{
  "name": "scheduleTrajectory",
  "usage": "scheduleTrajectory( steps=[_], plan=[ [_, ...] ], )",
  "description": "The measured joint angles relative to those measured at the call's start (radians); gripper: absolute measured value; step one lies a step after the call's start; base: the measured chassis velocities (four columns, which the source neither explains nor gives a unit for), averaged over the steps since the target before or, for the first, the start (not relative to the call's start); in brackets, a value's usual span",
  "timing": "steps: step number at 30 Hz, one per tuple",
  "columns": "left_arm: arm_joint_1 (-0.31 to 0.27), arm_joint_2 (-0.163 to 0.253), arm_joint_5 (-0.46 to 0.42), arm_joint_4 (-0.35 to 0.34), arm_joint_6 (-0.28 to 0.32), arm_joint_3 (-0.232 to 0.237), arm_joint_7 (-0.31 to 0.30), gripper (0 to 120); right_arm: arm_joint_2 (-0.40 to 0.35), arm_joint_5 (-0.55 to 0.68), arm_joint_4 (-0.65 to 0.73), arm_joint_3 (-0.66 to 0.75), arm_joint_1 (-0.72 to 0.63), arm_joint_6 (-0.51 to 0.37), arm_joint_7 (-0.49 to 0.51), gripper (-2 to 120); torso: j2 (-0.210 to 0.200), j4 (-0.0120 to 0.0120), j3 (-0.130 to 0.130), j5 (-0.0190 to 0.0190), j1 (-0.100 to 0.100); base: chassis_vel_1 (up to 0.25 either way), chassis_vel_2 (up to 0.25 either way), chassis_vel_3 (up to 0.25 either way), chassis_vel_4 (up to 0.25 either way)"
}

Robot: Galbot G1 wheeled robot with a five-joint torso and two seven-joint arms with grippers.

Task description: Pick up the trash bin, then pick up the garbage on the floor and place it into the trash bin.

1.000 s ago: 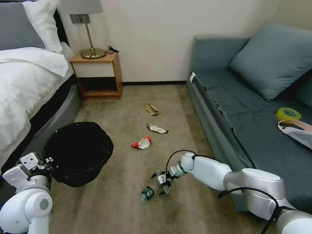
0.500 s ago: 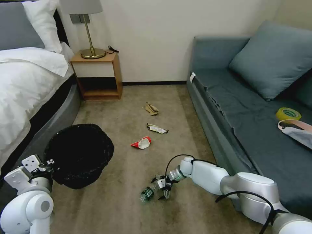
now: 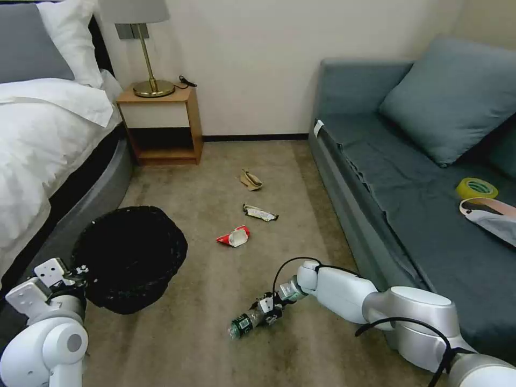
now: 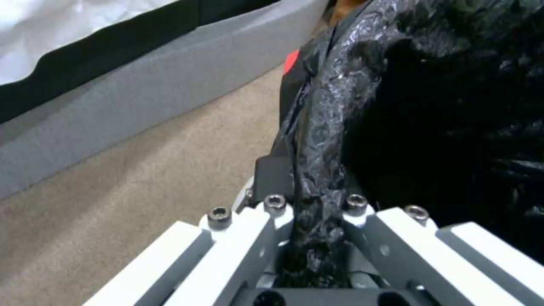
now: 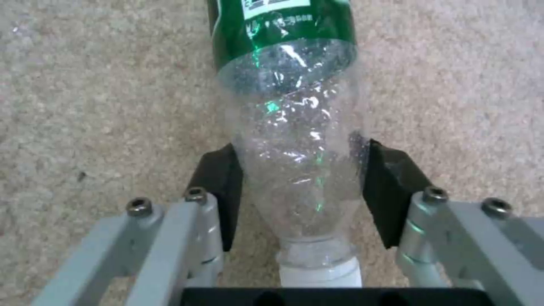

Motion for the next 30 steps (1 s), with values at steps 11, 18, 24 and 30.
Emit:
scheduleTrajectory(
  steps=[11,18,24,30],
  plan=[
    [-0.001,-0.001,0.005,0.011,-0.002,0.004,0.001,3,-0.018,0.014,0.023,0.006,0.001,0.007,-0.001,22,0.000,0.0000,0.000,0.0000,0.000,0.000,0.000,0.000,0.000],
    [-0.001,0.001,0.013,0.020,-0.002,0.011,0.001,3,-0.063,0.074,0.117,0.016,0.022,-0.005,-0.001,20,0.000,0.0000,0.000,0.0001,0.000,0.000,0.000,0.000,0.000],
    [-0.002,0.003,0.027,0.030,-0.002,0.028,0.001,3,-0.141,0.134,0.234,0.034,0.037,-0.027,0.015,20,0.000,0.0003,0.000,0.0003,0.000,0.000,0.000,0.000,0.000],
    [0.004,0.005,0.036,0.030,-0.001,0.059,-0.003,3,-0.291,0.177,0.376,0.122,0.042,-0.026,0.027,20,0.000,-0.0003,0.000,-0.0001,0.000,0.000,0.000,0.000,0.000]
  ],
)
